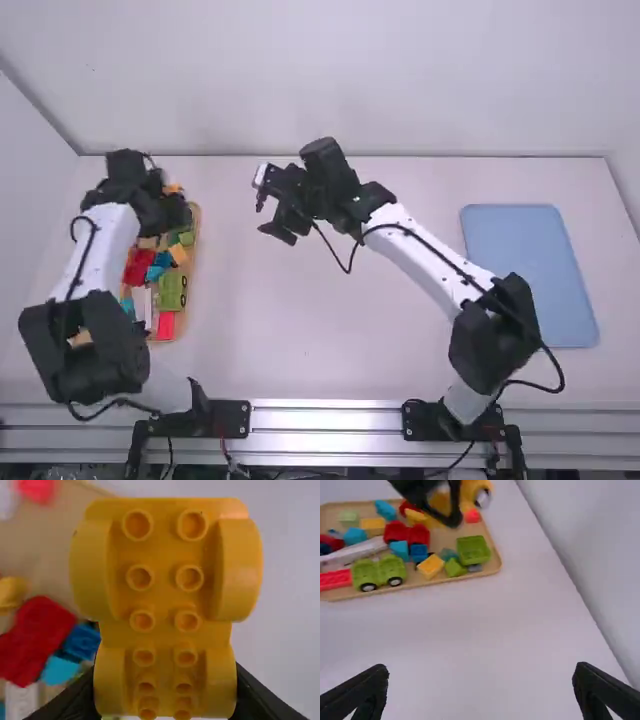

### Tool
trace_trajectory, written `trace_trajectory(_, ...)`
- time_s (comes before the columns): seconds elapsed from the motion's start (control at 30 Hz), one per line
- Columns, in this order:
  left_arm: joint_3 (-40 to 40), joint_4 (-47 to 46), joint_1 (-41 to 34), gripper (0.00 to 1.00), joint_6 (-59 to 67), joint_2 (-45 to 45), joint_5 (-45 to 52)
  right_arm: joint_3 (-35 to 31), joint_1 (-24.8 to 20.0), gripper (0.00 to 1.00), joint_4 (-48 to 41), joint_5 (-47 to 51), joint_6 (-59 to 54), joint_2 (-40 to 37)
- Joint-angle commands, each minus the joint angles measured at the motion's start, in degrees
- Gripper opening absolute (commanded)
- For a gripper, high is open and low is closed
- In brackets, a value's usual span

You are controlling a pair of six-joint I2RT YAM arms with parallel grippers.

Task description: Assemble lego blocks to make yellow taxi

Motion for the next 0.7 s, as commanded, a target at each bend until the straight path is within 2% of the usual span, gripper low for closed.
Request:
trace_trajectory(0.0, -5.42, -0.35, -6.47, 0.02, 16.09, -1.62, 2.95, 0.44, -1.42, 0.98, -3.39, -8.09, -5.84, -5.38)
trace_trajectory(0.07, -6.75, -0.2, -11.69, 0.02, 19.28, -1.88, 0.57, 0.39, -2.8, 0.98, -7.26, -13.25, -8.35, -7.58)
trace_trajectory(0.17, -8.02, 0.17, -18.78, 0.02, 21.29, -1.77, -4.31, -0.74, -5.62, 0.98, -11.78, -25.94, -12.94, -11.04)
trace_trajectory(0.3, -10.54, 3.87, -26.45, 0.02, 26.95, -1.4, -4.92, -6.75, -10.69, 0.98, -8.66, -36.28, -12.68, -16.04)
trace_trajectory(0.37, -11.3, 4.98, -28.33, 0.02, 28.5, -1.4, -4.35, -9.11, -11.72, 0.98, -4.92, -36.79, -8.92, -17.11)
trace_trajectory(0.43, -12.98, 6.51, -31.85, 0.02, 31.93, -1.38, -2.86, -14.58, -13.4, 0.98, 5.49, -36.59, -0.09, -19.34)
trace_trajectory(0.47, -13.57, 6.99, -32.63, 0.02, 32.52, -1.31, -2.27, -15.65, -13.73, 0.98, 7.65, -36.3, 1.92, -19.91)
trace_trajectory(0.5, -14.64, 8.26, -34.14, 0.02, 34.34, -0.83, -1.6, -18.47, -14.56, 0.98, 13.03, -34.75, 6.99, -21.64)
trace_trajectory(0.63, -15.72, 10.91, -37.99, 0.02, 38.84, 3.26, -0.85, -25.27, -16.06, 0.98, 22.18, -28.06, 14.69, -27.71)
trace_trajectory(0.67, -15.67, 10.58, -38.95, 0.06, 40.26, 4.24, -0.9, -26.8, -16.13, 0.98, 23.28, -25.88, 15.85, -29.57)
